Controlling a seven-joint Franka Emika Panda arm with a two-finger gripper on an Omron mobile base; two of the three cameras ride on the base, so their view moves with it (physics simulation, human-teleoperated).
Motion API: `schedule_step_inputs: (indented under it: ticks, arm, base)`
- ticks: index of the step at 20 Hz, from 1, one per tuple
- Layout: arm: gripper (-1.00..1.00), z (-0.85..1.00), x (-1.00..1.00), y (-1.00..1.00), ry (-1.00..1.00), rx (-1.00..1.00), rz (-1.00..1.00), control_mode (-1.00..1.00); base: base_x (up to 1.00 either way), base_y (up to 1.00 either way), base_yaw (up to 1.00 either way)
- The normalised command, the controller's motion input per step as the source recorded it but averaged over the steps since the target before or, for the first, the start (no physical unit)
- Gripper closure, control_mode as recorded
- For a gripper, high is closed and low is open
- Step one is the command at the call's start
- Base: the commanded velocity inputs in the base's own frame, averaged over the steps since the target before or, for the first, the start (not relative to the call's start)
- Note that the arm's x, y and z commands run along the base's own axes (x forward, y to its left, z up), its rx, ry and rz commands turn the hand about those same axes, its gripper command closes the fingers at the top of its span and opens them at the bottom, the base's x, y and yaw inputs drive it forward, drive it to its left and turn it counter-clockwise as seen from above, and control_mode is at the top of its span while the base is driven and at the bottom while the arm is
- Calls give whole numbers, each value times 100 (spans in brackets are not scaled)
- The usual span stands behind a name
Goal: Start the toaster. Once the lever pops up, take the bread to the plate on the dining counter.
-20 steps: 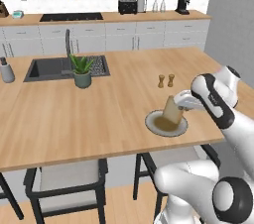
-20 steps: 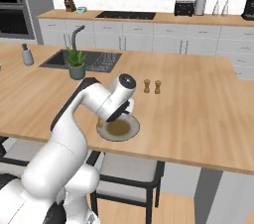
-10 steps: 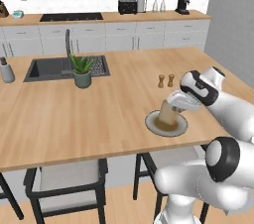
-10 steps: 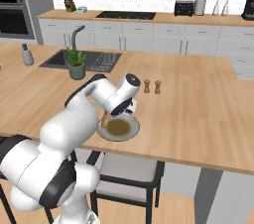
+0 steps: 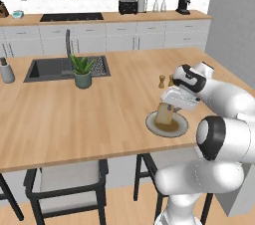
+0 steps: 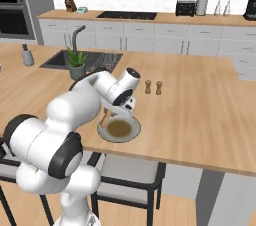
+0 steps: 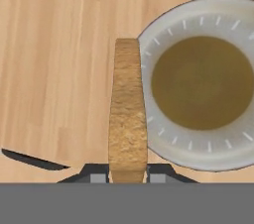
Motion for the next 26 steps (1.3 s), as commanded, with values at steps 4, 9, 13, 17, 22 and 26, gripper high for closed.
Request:
schedule_step_inputs:
  ticks: [4, 9, 13, 17, 22, 26]
  arm:
    - [100, -24, 36, 0, 8, 2, 0, -100]
    - [100, -33, 27, 0, 0, 3, 0, -100]
    - [100, -35, 17, 0, 0, 4, 0, -100]
    - [100, -33, 5, 0, 0, 2, 0, -100]
    - [100, -25, 0, 0, 0, 0, 0, -100]
    - [-100, -3, 0, 0, 3, 0, 0, -100]
  base:
    - [0, 0, 0]
    - [0, 0, 0]
    - [0, 0, 0]
    - [0, 0, 0]
    - [0, 0, 0]
    - [0, 0, 0]
